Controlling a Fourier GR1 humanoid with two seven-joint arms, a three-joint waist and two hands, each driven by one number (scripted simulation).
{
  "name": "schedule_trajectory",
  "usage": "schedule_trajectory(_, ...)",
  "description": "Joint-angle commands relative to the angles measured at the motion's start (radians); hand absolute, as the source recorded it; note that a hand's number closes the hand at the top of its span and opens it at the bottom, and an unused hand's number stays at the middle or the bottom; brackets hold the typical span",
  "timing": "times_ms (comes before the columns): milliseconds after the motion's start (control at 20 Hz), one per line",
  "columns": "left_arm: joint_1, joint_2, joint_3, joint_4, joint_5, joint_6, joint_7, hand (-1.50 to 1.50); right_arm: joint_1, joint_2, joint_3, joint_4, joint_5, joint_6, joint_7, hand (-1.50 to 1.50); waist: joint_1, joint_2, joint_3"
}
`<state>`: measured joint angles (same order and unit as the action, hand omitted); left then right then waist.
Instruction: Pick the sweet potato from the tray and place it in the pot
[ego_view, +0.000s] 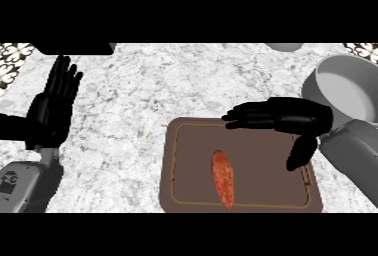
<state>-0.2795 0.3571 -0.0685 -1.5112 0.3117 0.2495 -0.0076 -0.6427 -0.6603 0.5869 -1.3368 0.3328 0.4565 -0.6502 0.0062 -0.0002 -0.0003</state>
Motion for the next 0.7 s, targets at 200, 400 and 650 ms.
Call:
schedule_trajectory(200,-0.055,-0.029,0.039,0.058,-0.019,-0.029,0.007,0.0,0.027,0.049,-0.001,0.022,0.11,0.115,-0.004,-1.5,-0.006,0.002,0.0)
schedule_trajectory(400,0.039,-0.043,0.023,-0.058,-0.064,-0.008,0.035,0.0,0.143,0.111,0.02,-0.061,0.199,0.051,0.03,-1.5,-0.006,-0.001,0.0)
schedule_trajectory(650,0.033,-0.038,0.073,-0.048,-0.047,-0.063,0.032,0.0,0.187,0.147,-0.002,-0.003,0.275,-0.009,-0.077,-1.5,-0.004,0.0,0.0)
